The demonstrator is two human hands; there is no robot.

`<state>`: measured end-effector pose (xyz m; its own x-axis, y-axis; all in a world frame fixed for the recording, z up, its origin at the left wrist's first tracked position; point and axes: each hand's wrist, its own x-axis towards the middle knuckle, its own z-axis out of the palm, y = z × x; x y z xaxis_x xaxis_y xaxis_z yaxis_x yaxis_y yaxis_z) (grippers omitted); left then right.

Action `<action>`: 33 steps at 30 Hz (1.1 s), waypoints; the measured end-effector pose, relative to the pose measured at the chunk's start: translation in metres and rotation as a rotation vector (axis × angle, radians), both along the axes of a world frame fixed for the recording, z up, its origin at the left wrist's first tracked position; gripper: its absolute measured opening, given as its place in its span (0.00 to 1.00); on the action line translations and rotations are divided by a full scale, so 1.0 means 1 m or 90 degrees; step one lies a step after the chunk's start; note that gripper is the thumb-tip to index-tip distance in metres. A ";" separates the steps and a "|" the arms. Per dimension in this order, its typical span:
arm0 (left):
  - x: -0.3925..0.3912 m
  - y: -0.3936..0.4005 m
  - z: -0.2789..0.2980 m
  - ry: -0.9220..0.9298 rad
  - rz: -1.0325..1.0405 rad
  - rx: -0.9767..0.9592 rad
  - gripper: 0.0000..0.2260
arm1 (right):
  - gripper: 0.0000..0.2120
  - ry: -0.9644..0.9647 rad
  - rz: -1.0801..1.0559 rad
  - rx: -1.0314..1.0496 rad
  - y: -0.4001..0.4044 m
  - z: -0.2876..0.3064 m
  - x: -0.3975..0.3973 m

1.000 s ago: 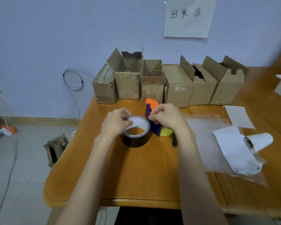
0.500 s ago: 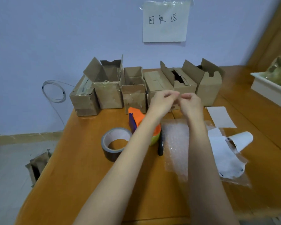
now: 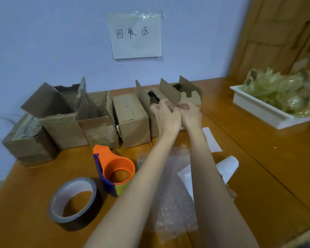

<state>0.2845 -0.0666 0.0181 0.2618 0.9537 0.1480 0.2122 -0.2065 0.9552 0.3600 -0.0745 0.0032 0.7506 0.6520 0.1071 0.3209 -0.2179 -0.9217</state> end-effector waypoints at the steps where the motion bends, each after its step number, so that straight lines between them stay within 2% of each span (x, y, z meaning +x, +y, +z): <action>1: 0.002 0.004 -0.001 0.019 0.015 0.008 0.16 | 0.14 -0.003 0.014 0.005 0.004 -0.001 -0.001; 7: 0.000 0.020 -0.005 0.175 0.039 -0.020 0.25 | 0.18 -0.057 0.008 -0.065 0.024 -0.011 -0.006; 9: -0.003 0.019 -0.009 0.219 0.064 0.070 0.22 | 0.17 -0.082 -0.006 -0.111 0.028 -0.016 -0.008; 12: -0.010 0.020 -0.012 0.216 0.155 0.255 0.14 | 0.18 -0.106 -0.023 -0.144 0.031 -0.025 -0.012; 14: -0.014 0.024 -0.009 0.208 0.224 0.299 0.15 | 0.22 -0.102 -0.042 -0.145 0.031 -0.025 -0.016; 17: -0.021 0.036 -0.005 0.267 0.244 0.281 0.20 | 0.31 -0.081 -0.059 -0.142 0.032 -0.022 -0.021; 19: -0.022 0.045 -0.006 0.317 0.208 0.238 0.22 | 0.34 -0.088 -0.056 -0.150 0.034 -0.021 -0.023; 22: -0.021 0.049 -0.008 0.380 0.176 0.236 0.20 | 0.35 -0.082 -0.057 -0.148 0.035 -0.021 -0.025; 33: -0.031 0.041 0.005 0.298 0.230 0.253 0.21 | 0.32 -0.109 -0.114 -0.086 0.021 -0.003 -0.035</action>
